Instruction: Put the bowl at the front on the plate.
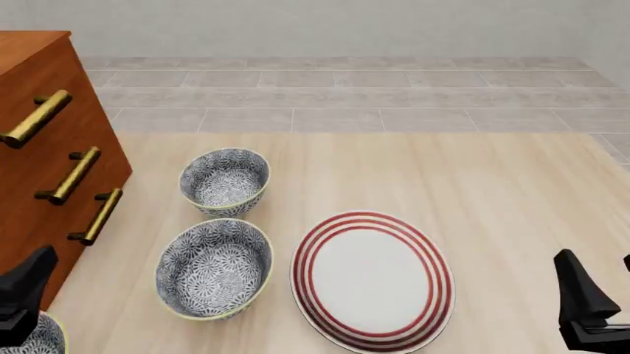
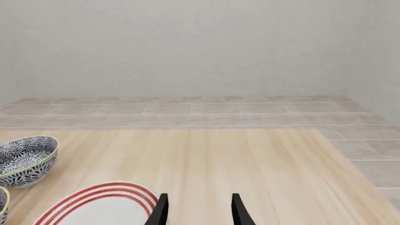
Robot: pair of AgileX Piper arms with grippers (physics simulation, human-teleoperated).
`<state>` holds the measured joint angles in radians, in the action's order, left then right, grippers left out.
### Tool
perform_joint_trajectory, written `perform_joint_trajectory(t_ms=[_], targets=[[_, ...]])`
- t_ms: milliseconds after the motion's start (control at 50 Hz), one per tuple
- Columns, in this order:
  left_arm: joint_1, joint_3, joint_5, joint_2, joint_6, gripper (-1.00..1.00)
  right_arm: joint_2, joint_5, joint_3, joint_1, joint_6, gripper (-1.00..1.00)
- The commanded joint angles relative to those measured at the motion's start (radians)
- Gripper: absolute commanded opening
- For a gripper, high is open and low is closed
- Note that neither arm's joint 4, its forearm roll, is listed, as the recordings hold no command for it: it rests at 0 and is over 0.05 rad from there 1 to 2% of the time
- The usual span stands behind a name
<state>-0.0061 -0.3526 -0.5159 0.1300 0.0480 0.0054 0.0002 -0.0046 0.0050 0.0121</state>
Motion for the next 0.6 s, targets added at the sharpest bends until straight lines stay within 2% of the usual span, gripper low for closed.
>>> perform_joint_trajectory(t_ms=[20,300,600], targets=[[0.02,0.01,-0.121,-0.037,0.02,1.0,0.001,0.0,0.0,0.0,0.004,1.0],[0.018,-0.005,-0.282,-0.075,0.004,1.0,-0.003,0.002,-0.002,-0.002,0.009,1.0],[0.044,0.005,-0.347,-0.088,0.021,1.0,-0.004,0.002,-0.003,-0.005,0.014,1.0]])
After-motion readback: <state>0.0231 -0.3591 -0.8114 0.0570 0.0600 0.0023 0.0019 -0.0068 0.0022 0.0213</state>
